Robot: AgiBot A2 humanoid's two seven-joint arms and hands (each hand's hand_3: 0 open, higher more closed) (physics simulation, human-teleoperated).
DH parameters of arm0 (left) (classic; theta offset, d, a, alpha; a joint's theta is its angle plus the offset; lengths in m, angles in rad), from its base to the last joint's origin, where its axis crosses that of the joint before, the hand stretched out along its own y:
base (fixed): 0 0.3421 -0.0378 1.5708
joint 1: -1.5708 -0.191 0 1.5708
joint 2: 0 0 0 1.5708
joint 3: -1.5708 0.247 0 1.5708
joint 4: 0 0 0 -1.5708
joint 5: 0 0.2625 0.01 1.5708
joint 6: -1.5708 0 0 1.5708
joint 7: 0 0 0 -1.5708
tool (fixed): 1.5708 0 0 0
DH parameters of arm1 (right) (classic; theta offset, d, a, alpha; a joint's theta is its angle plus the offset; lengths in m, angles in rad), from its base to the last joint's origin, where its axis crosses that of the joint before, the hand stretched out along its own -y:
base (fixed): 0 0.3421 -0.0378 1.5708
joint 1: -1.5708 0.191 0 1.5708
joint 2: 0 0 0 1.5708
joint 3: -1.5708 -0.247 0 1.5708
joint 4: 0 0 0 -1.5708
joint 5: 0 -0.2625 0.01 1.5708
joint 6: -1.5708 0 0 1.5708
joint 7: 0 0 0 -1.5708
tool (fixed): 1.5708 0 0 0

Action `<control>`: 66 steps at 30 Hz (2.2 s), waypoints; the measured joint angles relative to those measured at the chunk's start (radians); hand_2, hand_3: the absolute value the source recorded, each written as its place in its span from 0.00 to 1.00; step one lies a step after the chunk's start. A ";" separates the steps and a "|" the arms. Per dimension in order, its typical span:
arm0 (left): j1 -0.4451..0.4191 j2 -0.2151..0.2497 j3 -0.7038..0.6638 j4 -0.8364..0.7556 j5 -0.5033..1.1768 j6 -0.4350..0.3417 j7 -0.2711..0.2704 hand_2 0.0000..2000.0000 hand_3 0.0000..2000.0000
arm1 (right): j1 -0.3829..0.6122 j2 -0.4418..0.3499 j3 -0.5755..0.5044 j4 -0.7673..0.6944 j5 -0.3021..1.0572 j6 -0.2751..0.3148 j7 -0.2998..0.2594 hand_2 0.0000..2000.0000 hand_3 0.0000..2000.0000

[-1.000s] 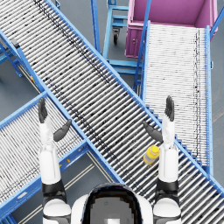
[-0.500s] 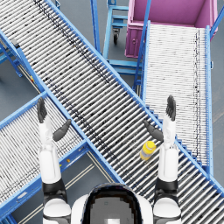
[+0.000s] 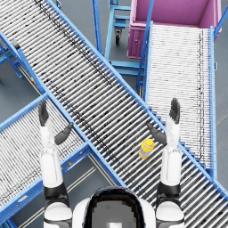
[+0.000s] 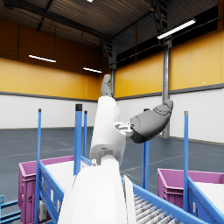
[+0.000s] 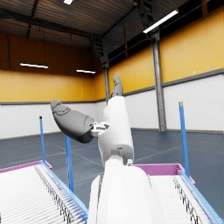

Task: Pick up the oil and place it on the left assembly line, put the cola on the right, and keep Sprite still

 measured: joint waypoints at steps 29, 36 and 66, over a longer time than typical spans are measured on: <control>-0.019 0.019 0.001 -0.023 0.000 0.000 0.000 0.00 0.00 | -0.139 -0.019 0.040 0.069 0.000 0.000 0.000 0.00 0.00; -0.022 0.023 0.004 -0.019 0.000 0.000 0.000 0.00 0.00 | -0.244 -0.008 0.119 0.042 0.000 0.000 0.000 0.00 0.00; -0.001 0.038 -0.011 0.055 0.000 0.000 0.000 0.00 0.00 | -0.063 -0.117 0.313 -0.752 0.000 0.000 0.000 0.00 0.00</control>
